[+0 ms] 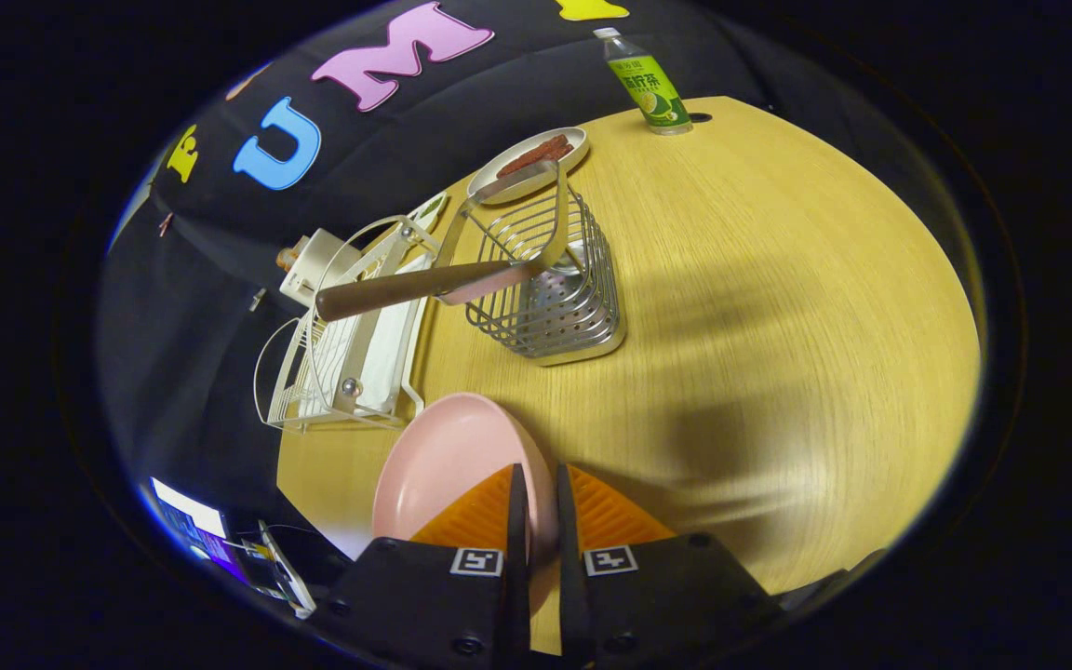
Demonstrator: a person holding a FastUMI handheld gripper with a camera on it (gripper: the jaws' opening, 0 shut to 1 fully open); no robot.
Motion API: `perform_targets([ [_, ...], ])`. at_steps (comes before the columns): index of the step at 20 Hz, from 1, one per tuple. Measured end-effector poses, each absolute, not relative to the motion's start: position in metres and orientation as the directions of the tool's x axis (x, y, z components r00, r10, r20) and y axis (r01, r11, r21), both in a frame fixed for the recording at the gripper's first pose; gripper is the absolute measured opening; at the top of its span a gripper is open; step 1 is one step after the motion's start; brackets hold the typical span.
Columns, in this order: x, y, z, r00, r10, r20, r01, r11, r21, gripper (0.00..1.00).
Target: Take the plate from the dish rack, then take the spoon from the basket and place it into the plate.
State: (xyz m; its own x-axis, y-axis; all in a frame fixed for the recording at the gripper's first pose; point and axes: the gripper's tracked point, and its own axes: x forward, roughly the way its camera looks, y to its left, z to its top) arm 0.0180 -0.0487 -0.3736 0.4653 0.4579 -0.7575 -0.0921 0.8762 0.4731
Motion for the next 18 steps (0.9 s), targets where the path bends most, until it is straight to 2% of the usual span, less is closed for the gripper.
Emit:
perform_targets([
  [3, 0.020, -0.064, -0.374, 0.480, 0.420, -0.770, -0.143, 0.904, 0.403, 0.23],
  [4, 0.023, -0.064, -0.371, 0.492, 0.426, -0.759, -0.150, 0.901, 0.408, 0.29],
  [6, 0.031, -0.072, -0.354, 0.539, 0.425, -0.727, -0.203, 0.904, 0.378, 0.60],
  [7, 0.036, -0.080, -0.345, 0.575, 0.402, -0.712, -0.233, 0.915, 0.329, 0.83],
  [8, 0.043, -0.089, -0.332, 0.618, 0.387, -0.684, -0.266, 0.922, 0.281, 0.94],
  [9, 0.045, -0.094, -0.322, 0.661, 0.374, -0.651, -0.297, 0.927, 0.231, 0.99],
  [12, 0.057, -0.097, -0.284, 0.760, 0.366, -0.537, -0.358, 0.925, 0.124, 0.98],
  [18, 0.063, -0.072, -0.257, 0.791, 0.424, -0.440, -0.470, 0.883, 0.007, 0.98],
])
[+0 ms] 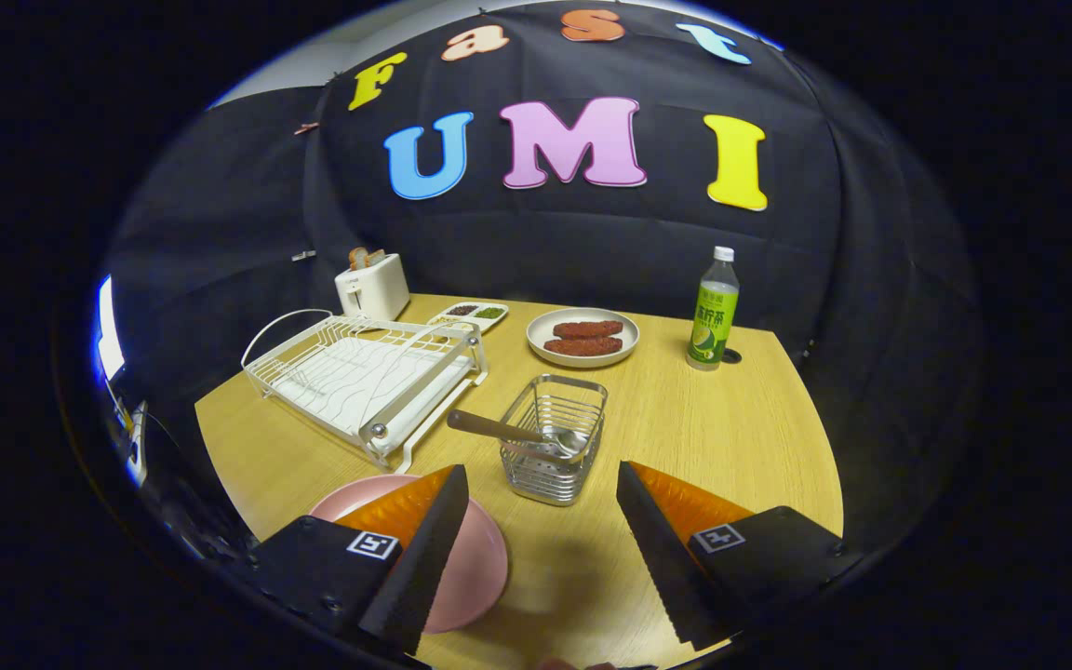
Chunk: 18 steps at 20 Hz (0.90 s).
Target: Take the plate from the dish rack, then take the spoon from the basket and place it into the plate.
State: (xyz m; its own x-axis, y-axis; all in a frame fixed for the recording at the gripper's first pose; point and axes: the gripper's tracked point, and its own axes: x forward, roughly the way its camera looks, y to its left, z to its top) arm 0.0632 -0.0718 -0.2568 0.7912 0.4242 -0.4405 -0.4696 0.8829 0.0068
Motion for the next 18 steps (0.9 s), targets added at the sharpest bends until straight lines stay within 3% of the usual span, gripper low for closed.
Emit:
perform_targets([
  [6, 0.086, -0.045, -0.262, 0.794, 0.449, -0.409, -0.509, 0.860, -0.043, 0.98],
  [9, 0.100, -0.034, -0.269, 0.795, 0.453, -0.404, -0.514, 0.856, -0.051, 0.87],
  [14, 0.121, -0.016, -0.275, 0.798, 0.461, -0.388, -0.521, 0.851, -0.063, 0.83],
  [18, 0.135, -0.011, -0.282, 0.808, 0.450, -0.379, -0.531, 0.835, -0.141, 0.65],
])
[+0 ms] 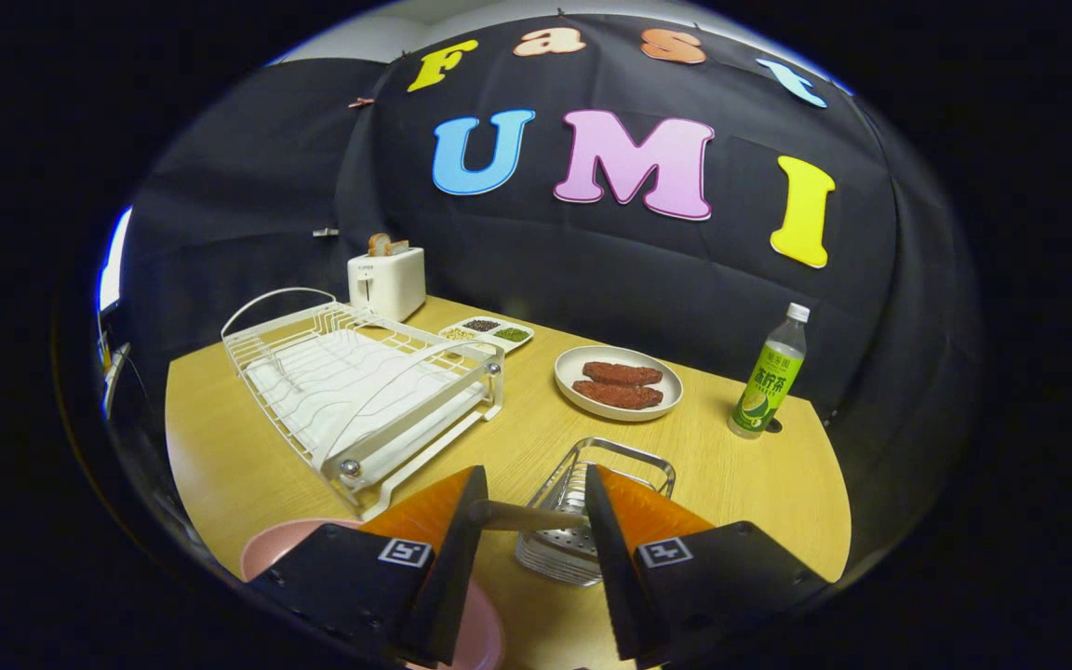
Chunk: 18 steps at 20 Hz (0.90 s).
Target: Take the plate from the dish rack, then take the spoon from the basket and place it into the plate.
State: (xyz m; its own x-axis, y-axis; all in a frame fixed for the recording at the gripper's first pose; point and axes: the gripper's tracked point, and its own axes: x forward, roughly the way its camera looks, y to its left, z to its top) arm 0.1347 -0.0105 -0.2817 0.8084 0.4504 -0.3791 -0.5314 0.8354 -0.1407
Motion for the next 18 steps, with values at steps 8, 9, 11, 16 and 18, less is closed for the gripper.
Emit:
perform_targets([
  [8, 0.151, -0.007, -0.281, 0.815, 0.434, -0.385, -0.528, 0.829, -0.183, 0.36],
  [9, 0.154, -0.009, -0.276, 0.827, 0.421, -0.374, -0.513, 0.836, -0.195, 0.29],
  [11, 0.161, -0.012, -0.267, 0.838, 0.409, -0.362, -0.493, 0.851, -0.181, 0.17],
  [16, 0.166, -0.013, -0.262, 0.812, 0.426, -0.398, -0.504, 0.856, -0.112, 0.14],
  [18, 0.167, -0.016, -0.260, 0.801, 0.436, -0.411, -0.510, 0.856, -0.087, 0.13],
])
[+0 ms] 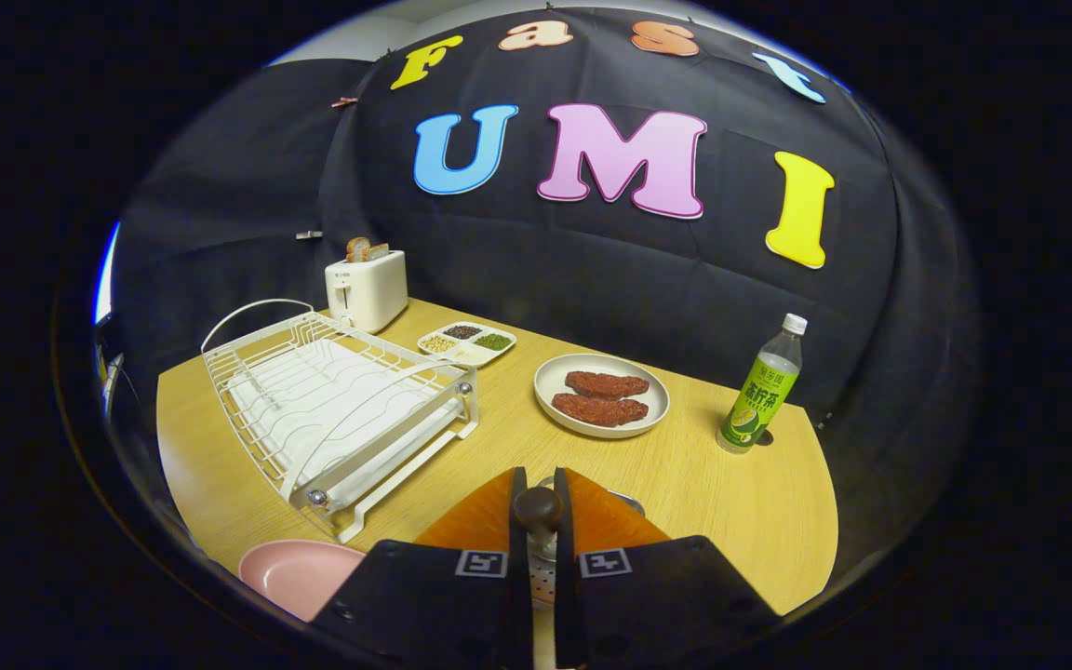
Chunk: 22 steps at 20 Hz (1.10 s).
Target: Take the plate from the dish rack, then take the spoon from the basket and place it into the plate.
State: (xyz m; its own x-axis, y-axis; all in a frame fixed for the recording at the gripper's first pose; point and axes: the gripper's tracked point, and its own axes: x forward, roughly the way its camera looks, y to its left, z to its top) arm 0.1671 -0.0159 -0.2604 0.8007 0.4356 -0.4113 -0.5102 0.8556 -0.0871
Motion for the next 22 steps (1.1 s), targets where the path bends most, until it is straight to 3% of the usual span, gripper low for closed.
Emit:
perform_targets([
  [11, 0.163, -0.036, -0.173, 0.821, 0.431, -0.375, -0.460, 0.888, 0.014, 0.12],
  [22, 0.080, -0.021, -0.141, 0.880, 0.292, -0.375, -0.315, 0.949, 0.001, 0.11],
])
